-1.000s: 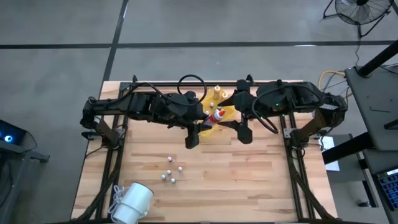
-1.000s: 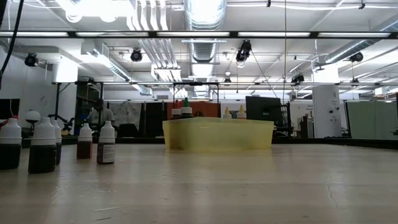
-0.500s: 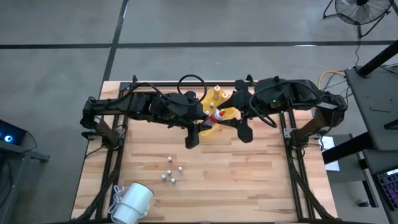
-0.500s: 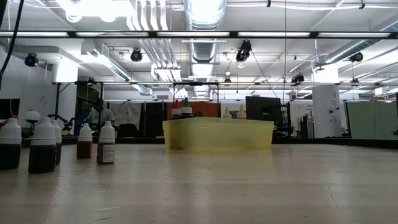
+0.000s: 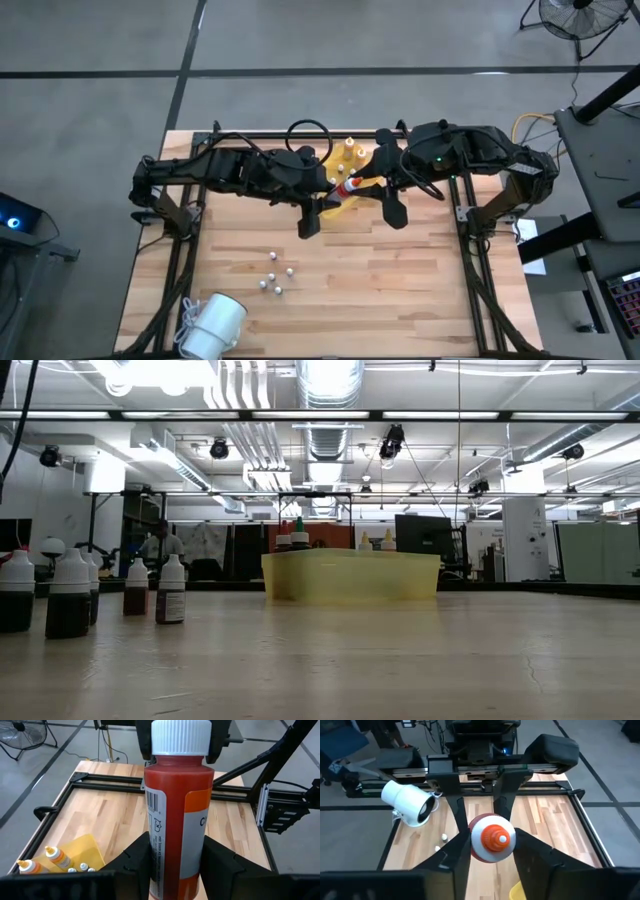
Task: Pick & Place food coloring
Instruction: Put the large orange food coloring bottle into the yellow bin
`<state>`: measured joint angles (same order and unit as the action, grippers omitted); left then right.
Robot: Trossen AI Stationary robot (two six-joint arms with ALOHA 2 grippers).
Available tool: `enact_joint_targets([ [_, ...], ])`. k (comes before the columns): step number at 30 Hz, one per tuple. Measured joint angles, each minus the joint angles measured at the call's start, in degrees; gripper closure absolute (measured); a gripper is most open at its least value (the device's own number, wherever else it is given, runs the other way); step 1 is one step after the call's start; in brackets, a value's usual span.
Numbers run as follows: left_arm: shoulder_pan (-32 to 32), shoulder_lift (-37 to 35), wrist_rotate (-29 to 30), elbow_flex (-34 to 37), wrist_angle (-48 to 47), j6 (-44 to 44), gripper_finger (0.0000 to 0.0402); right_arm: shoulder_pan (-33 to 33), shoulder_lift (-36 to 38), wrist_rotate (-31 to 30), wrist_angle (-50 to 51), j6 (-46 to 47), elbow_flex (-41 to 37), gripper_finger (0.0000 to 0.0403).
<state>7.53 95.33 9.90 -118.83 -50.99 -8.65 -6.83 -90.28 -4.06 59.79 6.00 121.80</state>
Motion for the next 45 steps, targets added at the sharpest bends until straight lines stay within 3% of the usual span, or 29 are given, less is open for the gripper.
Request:
enact_joint_targets([
  [3,-0.02,0.00,-0.01,0.02,-0.07,0.03,0.0290,0.00,0.00,0.05,0.03,-0.06,0.00,0.0299],
  [15,0.00,0.09,-0.01,0.04,-0.08,-0.23,0.0275,0.00,0.00,0.05,1.00,-0.20,0.00,0.0292],
  [25,-0.02,0.09,0.18,0.04,-2.31,-2.29,0.0154,0.02,0.00,0.03,1.77,-0.22,0.00,0.0296],
  [29,0.02,-0.43,2.99,0.04,-5.70,-3.09,0.0121,0.03,0.00,0.01,2.72,-0.22,0.00,0.0296],
  [45,-0.44,-6.46,13.19,0.04,-13.77,-4.98,0.0117,4.18,0.00,-0.58,4.68,1.11,-2.90,0.0296],
])
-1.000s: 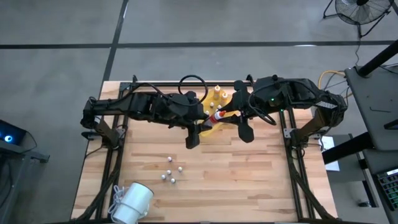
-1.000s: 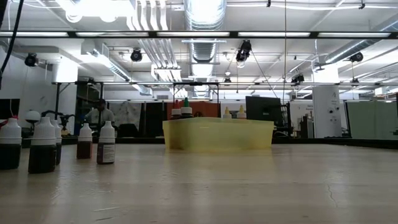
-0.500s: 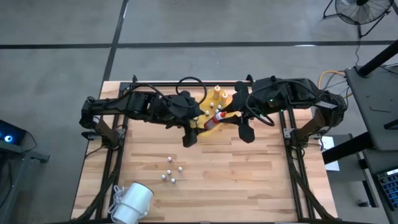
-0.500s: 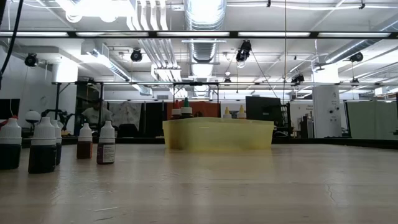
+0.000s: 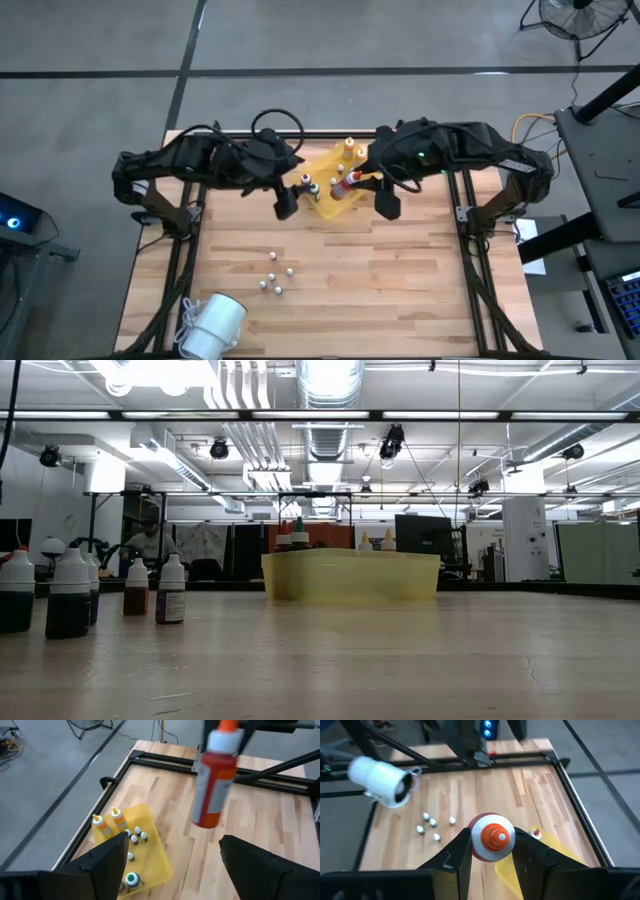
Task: Pick & Place food coloring
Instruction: Put the large orange food coloring bottle into the yellow bin
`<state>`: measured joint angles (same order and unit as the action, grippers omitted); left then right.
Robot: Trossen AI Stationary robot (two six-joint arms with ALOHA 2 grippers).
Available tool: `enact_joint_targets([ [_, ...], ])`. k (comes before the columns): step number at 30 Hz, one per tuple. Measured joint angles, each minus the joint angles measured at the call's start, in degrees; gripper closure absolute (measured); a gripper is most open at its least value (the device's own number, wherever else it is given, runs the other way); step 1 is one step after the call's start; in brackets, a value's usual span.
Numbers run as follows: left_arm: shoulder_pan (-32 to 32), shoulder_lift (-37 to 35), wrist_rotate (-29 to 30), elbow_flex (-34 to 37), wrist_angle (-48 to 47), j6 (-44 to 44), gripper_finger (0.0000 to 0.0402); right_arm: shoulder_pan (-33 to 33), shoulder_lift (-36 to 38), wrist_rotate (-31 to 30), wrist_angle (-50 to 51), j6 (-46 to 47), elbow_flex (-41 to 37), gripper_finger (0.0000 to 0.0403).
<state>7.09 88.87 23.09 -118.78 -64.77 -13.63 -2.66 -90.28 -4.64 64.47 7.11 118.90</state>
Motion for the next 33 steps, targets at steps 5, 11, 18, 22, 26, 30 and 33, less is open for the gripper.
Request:
enact_joint_targets([
  [5,-0.02,-1.10,0.16,0.00,-0.79,-0.11,0.0117,3.78,-0.40,0.00,-0.74,1.29,-4.15,0.0296],
  [11,-0.15,-1.47,0.73,0.00,-1.83,1.91,0.0117,8.83,-3.21,0.16,-2.15,1.92,-6.19,0.0295],
  [18,-0.56,-1.66,0.96,0.00,-3.07,4.52,0.0117,13.37,-8.68,0.82,-2.24,2.40,-5.87,0.0295],
  [22,-0.65,-2.02,0.92,0.00,-3.95,5.83,0.0117,15.71,-11.80,1.94,-2.54,2.44,-5.82,0.0295],
  [26,-0.68,-2.55,0.90,0.00,-4.38,6.43,0.0117,17.85,-14.78,2.30,-2.65,2.28,-5.82,0.0295],
  [30,-0.93,-3.29,1.62,0.00,-4.36,6.45,0.0117,20.31,-17.32,3.51,-2.83,0.14,-5.82,0.0295],
  [33,-1.06,-3.78,3.69,0.00,-4.46,6.48,0.0117,22.07,-19.08,4.66,-3.26,-1.88,-5.80,0.0295],
])
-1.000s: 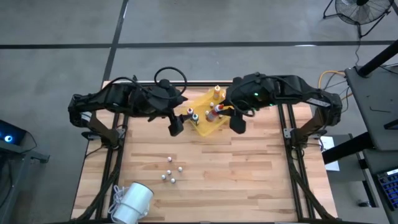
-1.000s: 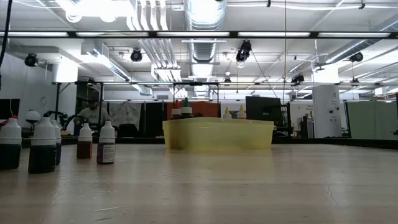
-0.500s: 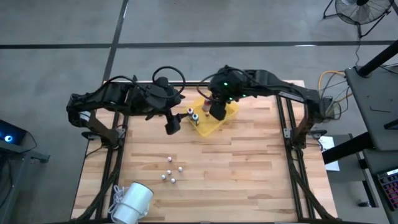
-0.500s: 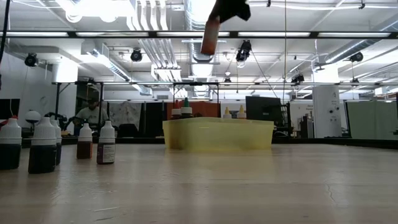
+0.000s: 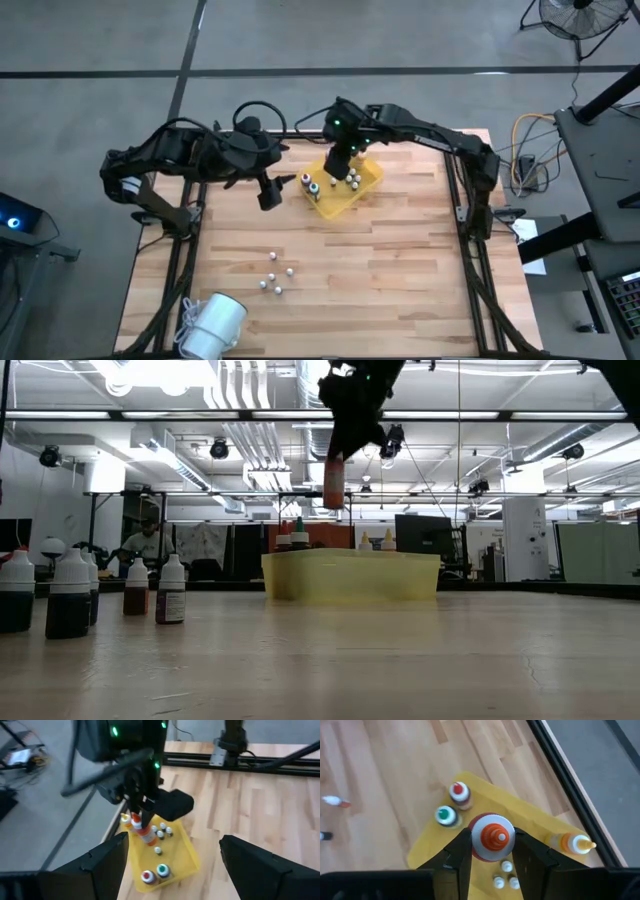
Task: Pick & Place food coloring
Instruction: Put the large orange food coloring bottle into the yellow bin
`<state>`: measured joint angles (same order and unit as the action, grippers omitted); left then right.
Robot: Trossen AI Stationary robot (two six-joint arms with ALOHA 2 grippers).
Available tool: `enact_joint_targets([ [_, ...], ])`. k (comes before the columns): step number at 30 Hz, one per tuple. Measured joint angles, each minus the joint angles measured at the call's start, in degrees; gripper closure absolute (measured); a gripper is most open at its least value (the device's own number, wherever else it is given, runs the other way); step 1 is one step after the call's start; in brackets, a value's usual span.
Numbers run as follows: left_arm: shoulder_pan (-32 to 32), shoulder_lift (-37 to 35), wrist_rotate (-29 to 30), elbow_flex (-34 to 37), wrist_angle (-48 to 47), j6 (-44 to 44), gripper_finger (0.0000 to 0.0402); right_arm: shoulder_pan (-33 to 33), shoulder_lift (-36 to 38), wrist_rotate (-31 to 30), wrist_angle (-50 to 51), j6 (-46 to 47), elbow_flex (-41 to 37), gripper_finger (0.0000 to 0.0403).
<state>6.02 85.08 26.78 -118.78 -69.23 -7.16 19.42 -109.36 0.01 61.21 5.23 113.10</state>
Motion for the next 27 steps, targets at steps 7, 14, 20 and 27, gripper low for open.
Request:
enact_joint_targets([
  [7,-0.04,-0.64,4.33,0.00,0.04,-0.95,0.0117,3.87,-4.03,0.04,-0.57,-3.63,0.02,0.0295],
  [14,-0.32,-0.70,6.07,0.00,0.12,-2.28,0.0117,5.93,-7.69,0.24,-1.40,-6.58,0.02,0.0295],
  [20,-0.57,-0.70,6.84,0.00,0.13,-3.36,0.0117,6.29,-10.31,0.46,-4.08,-7.40,0.02,0.0295],
  [27,-0.79,-0.81,7.44,0.00,0.13,-4.49,0.0117,6.50,-12.81,0.45,-5.81,-7.40,0.00,0.0295],
])
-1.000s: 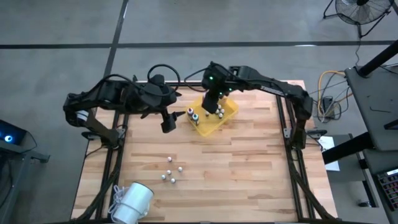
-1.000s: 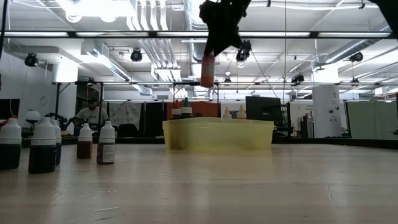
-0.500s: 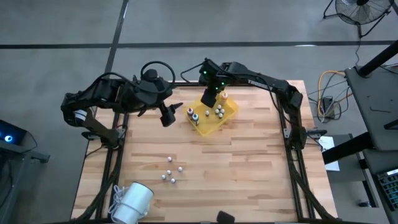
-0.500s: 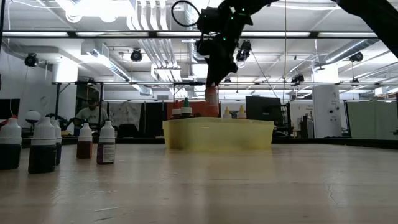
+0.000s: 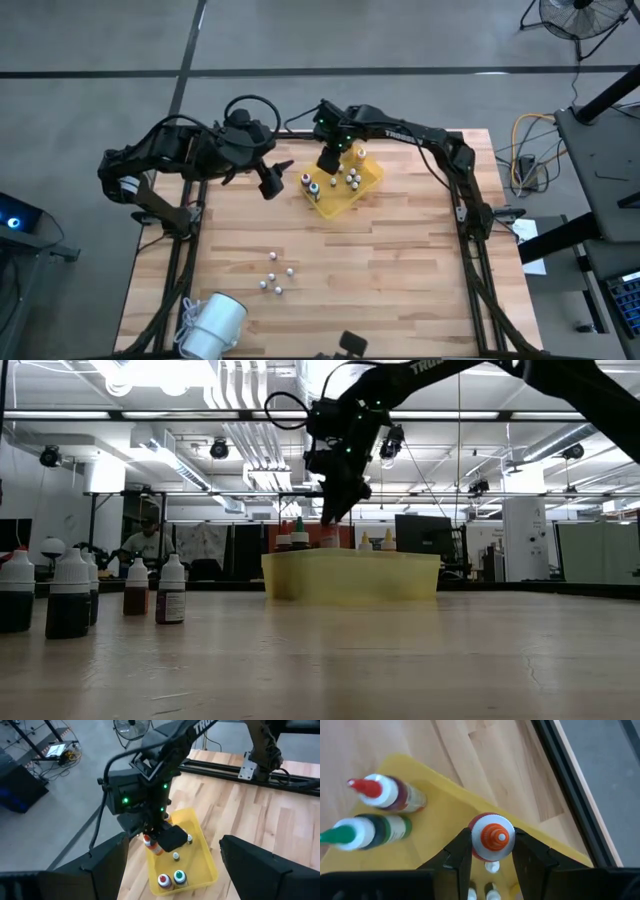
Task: Pick & Place food coloring
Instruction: Put the large orange food coloring bottle into the yellow bin
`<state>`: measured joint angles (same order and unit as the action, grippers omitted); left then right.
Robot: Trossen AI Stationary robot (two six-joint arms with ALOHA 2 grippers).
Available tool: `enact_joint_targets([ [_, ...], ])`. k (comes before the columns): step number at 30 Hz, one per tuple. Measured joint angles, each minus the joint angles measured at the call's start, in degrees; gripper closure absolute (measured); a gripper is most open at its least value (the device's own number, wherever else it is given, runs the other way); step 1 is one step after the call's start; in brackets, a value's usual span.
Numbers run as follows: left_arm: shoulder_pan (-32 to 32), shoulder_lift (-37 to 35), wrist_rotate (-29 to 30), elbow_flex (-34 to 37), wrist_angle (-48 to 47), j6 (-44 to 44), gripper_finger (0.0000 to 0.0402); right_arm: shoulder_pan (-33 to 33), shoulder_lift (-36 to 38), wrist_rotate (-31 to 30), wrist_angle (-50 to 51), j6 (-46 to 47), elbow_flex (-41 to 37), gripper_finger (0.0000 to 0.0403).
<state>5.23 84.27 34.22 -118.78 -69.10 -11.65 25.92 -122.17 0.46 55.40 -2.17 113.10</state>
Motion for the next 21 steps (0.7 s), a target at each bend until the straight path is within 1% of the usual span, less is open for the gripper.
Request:
enact_joint_targets([
  [13,-0.02,0.00,0.43,0.00,-0.42,-1.02,0.0117,0.02,-1.75,-0.47,-3.54,0.24,-1.10,0.0295],
  [21,-0.02,-0.04,0.85,0.00,-0.42,-1.30,0.0117,0.01,-1.73,-0.62,-6.07,1.00,-4.98,0.0295],
])
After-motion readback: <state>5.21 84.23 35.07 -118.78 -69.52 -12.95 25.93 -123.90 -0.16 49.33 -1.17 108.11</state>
